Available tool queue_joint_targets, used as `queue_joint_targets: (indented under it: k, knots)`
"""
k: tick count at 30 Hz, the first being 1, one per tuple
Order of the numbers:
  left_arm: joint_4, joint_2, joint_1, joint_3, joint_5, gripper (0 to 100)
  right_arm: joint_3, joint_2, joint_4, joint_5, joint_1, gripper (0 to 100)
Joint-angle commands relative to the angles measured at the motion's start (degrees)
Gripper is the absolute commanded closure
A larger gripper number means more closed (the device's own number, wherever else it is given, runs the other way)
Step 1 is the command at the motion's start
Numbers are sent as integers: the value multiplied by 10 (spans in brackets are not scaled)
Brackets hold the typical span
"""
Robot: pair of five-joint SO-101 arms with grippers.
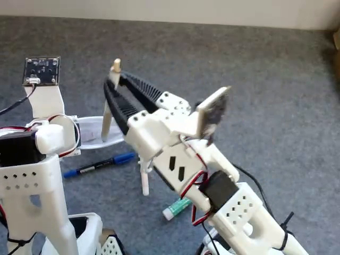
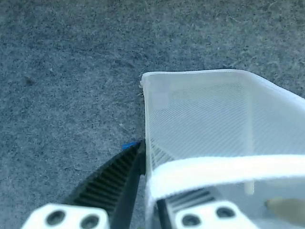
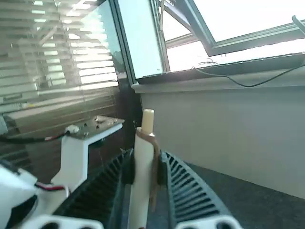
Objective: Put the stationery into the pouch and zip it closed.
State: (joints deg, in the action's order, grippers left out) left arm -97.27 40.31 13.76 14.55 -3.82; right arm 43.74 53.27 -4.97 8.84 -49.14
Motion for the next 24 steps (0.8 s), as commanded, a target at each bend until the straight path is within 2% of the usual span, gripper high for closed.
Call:
queue_joint_targets:
  k: [1, 4, 8, 21, 24]
  knots:
    - [1, 3, -9, -1, 1, 995, 19, 0, 15, -123, -41, 994]
    - [-1, 3, -8, 0, 1, 995, 47, 0, 15, -196, -77, 994]
    - [-2, 3, -7, 0, 1, 995, 74, 0, 15, -245, -99, 994]
    - [-3, 3, -7, 0, 1, 995, 82, 0, 10, -251, -95, 991]
    - [-3, 3, -7, 0, 1, 995, 82, 0, 10, -251, -95, 953]
